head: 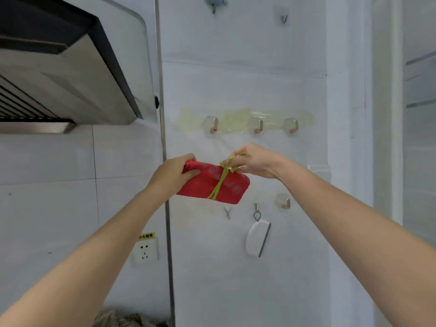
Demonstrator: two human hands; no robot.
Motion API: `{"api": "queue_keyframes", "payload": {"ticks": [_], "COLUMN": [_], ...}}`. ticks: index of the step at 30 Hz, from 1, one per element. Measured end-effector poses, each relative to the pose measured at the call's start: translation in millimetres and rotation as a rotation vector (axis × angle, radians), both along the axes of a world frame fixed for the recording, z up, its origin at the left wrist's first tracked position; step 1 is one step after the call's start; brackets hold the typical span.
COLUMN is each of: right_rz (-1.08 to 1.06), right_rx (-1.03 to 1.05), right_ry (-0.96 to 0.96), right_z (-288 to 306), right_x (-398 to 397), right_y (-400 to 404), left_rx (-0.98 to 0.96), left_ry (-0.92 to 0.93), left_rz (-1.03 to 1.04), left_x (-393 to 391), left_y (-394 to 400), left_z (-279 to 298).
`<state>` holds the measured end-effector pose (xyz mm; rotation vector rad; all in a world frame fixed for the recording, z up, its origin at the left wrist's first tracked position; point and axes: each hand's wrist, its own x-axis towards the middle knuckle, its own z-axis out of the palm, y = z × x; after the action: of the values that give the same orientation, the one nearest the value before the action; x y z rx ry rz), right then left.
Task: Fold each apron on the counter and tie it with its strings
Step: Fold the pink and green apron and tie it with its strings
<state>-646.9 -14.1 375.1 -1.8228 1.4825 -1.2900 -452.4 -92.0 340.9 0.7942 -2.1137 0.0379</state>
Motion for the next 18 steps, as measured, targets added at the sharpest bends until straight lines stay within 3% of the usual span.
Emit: {"api": "queue_keyframes", "payload": {"ticks": [4,8,10,12,16,18], "right_rz": [-0.016,-0.224,-0.23,-0.169,-0.037,0.002], "right_rx": [-0.021,-0.148,-0.218,-0.261,-0.283,-0.265], "right_ry": [-0.125,0.111,0.143,-0.003,-0.478,-0.573], "right_z": [-7,-16,-18,-14,13,28], "right_x": [-14,-11,-8,-6,-6,-4], "right_y": [-22,-36,-41,-42,-44,-46], "left_rx": [-0.039,-0.02,0.01,0.057,0.084,0.085], "left_ry": [0.008,0.012,0.042,0.08,0.133,0.188], "left_rz": [0.031,0.088,0.108,0.105,0.055,0.002], "left_x": [-15,-28,-32,-31,-31,-32], "left_y": [-18,-31,-37,-43,-46,-45], "left_z": [10,10,10,11,21,29]}}
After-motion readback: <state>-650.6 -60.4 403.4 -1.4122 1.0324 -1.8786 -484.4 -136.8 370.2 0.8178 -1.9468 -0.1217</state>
